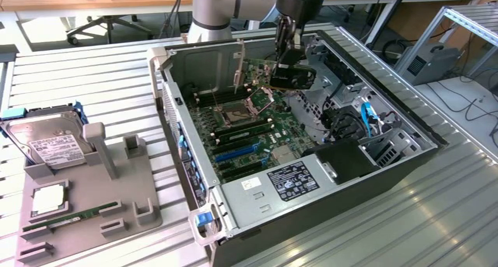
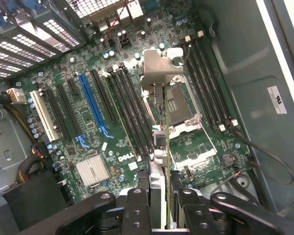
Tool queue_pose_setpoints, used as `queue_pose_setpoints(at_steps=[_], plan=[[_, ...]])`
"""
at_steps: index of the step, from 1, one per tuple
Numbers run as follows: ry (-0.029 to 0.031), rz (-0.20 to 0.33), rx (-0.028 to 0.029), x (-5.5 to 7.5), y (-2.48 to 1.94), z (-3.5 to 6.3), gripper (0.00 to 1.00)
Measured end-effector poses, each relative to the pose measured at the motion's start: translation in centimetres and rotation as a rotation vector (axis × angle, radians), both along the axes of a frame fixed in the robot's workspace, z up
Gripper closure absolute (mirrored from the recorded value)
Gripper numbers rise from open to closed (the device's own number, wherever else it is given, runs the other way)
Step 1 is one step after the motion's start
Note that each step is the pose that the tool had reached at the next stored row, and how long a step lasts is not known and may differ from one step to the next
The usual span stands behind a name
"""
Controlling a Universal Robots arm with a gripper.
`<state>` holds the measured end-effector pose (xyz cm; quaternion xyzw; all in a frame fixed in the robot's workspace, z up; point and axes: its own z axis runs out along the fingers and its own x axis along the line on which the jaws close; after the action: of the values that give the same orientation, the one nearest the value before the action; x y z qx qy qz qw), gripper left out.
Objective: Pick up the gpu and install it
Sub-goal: 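Insert the gpu into the slot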
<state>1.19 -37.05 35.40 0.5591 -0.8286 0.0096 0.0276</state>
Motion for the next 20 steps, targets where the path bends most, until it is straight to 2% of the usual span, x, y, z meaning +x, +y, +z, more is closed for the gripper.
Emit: queue_pose_setpoints(at_steps=[20], plan=[[0.0, 0.031, 0.0, 0.0, 0.0, 0.0, 0.73]])
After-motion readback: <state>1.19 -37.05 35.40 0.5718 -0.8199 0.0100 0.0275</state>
